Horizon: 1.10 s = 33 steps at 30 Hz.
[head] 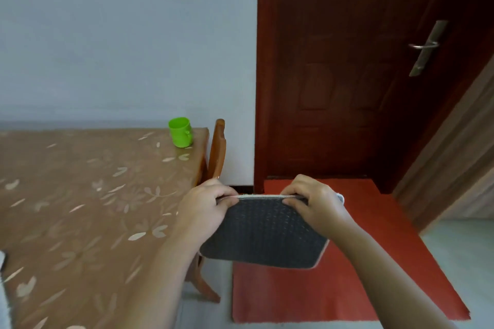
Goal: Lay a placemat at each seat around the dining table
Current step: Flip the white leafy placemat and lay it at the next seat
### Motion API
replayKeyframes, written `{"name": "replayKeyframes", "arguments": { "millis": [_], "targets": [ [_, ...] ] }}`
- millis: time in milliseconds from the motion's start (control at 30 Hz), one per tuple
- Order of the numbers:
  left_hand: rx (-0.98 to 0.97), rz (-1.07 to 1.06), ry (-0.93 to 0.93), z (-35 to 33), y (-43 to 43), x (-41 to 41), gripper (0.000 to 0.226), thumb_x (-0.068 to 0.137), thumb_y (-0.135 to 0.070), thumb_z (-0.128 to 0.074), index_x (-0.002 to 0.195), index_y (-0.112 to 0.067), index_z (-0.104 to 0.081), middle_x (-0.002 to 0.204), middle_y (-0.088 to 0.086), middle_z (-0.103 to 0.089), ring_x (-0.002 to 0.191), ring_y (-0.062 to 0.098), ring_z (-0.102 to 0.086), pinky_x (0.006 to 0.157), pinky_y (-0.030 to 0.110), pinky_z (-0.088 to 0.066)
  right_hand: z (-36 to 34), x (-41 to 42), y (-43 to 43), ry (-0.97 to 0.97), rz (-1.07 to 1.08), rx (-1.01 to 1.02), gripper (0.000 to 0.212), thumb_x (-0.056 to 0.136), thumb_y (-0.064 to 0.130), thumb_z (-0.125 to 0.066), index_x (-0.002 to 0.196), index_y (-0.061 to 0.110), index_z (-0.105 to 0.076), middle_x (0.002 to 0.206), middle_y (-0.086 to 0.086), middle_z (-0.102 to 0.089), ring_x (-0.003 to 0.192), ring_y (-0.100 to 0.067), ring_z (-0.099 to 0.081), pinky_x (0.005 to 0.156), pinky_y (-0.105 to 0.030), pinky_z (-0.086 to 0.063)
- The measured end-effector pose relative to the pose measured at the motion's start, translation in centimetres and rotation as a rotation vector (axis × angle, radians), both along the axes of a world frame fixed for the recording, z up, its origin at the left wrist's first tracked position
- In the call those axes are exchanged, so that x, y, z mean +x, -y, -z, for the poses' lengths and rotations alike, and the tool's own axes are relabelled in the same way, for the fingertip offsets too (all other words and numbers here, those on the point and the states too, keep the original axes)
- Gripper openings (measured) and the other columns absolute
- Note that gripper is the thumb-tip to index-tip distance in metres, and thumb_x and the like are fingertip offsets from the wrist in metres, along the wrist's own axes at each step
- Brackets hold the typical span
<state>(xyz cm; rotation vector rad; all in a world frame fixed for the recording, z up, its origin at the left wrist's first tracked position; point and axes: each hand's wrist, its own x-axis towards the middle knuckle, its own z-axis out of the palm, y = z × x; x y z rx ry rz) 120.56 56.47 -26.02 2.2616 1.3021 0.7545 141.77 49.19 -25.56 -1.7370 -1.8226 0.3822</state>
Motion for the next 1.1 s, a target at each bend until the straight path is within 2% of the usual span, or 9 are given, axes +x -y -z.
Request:
{"name": "replayKeyframes", "arguments": {
  "millis": [100,300,500,667,767,867,933,1000,1100],
  "targets": [
    [-0.019,-0.087,0.028,-0.5,-1.1,1.8,0.008,0.08,-0.019,-0.066,0.08,-0.026,-0.072,0.075,-0.016,-0.057,0.078,0.007,-0.054,0.071,0.025,-0.04,-0.6,2.3,-3.1,0.008,-0.093,0.025,0.009,0.081,0.009,-0.065,0.084,0.017,-0.067,0.082,0.006,-0.06,0.079,-0.008,-0.057,0.072,-0.025,-0.047],
    [-0.003,-0.282,0.061,-0.8,-2.2,1.6,0.01,0.079,-0.019,-0.067,0.076,-0.028,-0.071,0.072,-0.016,-0.057,0.074,0.006,-0.054,0.067,0.023,-0.035,-1.4,2.7,-9.4,0.017,-0.321,0.101,0.007,0.079,0.005,-0.066,0.079,0.012,-0.066,0.078,0.002,-0.06,0.076,-0.014,-0.058,0.072,-0.036,-0.049],
    [-0.006,-0.463,0.013,-1.1,-3.7,-2.0,0.01,0.079,-0.021,-0.068,0.075,-0.03,-0.07,0.068,-0.017,-0.057,0.071,0.009,-0.055,0.064,0.028,-0.04,-0.8,-1.2,-15.4,-0.006,-0.526,0.136,0.011,0.078,0.004,-0.066,0.078,0.015,-0.066,0.071,0.016,-0.05,0.074,-0.008,-0.053,0.071,-0.024,-0.042],
    [-0.022,-0.539,0.064,-0.7,-6.4,-4.8,0.007,0.076,-0.017,-0.072,0.075,-0.024,-0.073,0.079,-0.008,-0.067,0.076,0.012,-0.06,0.072,0.032,-0.047,-0.1,-4.4,-20.4,-0.011,-0.61,0.124,0.009,0.077,0.006,-0.067,0.079,0.014,-0.067,0.077,0.006,-0.057,0.076,-0.011,-0.056,0.071,-0.02,-0.041],
    [-0.025,-0.575,0.073,-0.4,-8.9,-6.6,0.006,0.075,-0.017,-0.073,0.075,-0.024,-0.073,0.076,-0.012,-0.067,0.076,0.005,-0.057,0.07,0.02,-0.043,-0.1,-6.4,-23.8,-0.003,-0.645,0.105,0.007,0.078,0.006,-0.067,0.079,0.013,-0.067,0.077,0.009,-0.054,0.076,-0.008,-0.053,0.069,-0.01,-0.036],
    [-0.064,-0.653,0.147,-0.4,-11.7,-8.9,0.008,0.073,-0.016,-0.074,0.073,-0.024,-0.074,0.066,-0.024,-0.059,0.069,-0.001,-0.056,0.061,0.005,-0.037,-0.6,-9.1,-27.5,0.02,-0.692,0.107,0.005,0.078,0.007,-0.067,0.081,0.01,-0.067,0.079,0.004,-0.058,0.078,-0.012,-0.053,0.069,-0.014,-0.036],
    [-0.082,-0.702,0.187,-0.5,-13.2,-10.6,0.01,0.072,-0.014,-0.075,0.07,-0.024,-0.073,0.063,-0.024,-0.058,0.064,-0.005,-0.055,0.057,0.005,-0.036,-1.0,-11.2,-29.7,0.031,-0.729,0.125,0.004,0.077,0.006,-0.068,0.081,0.007,-0.067,0.08,-0.003,-0.063,0.078,-0.013,-0.053,0.069,-0.018,-0.037],
    [-0.091,-0.731,0.201,-0.5,-14.2,-12.2,0.012,0.072,-0.012,-0.075,0.067,-0.024,-0.072,0.062,-0.02,-0.06,0.061,-0.005,-0.054,0.054,0.006,-0.037,-1.4,-13.2,-31.5,0.039,-0.767,0.134,0.004,0.077,0.006,-0.068,0.08,0.007,-0.067,0.08,-0.001,-0.063,0.077,-0.011,-0.051,0.067,-0.014,-0.035],
    [-0.126,-0.787,0.215,-0.6,-14.9,-14.5,0.016,0.072,-0.012,-0.075,0.065,-0.025,-0.069,0.064,-0.009,-0.064,0.062,0.005,-0.057,0.056,0.012,-0.038,-1.5,-16.1,-33.4,0.061,-0.83,0.131,0.004,0.078,0.008,-0.067,0.082,0.008,-0.068,0.082,-0.004,-0.064,0.078,-0.014,-0.054,0.068,-0.02,-0.036]
  ]
}}
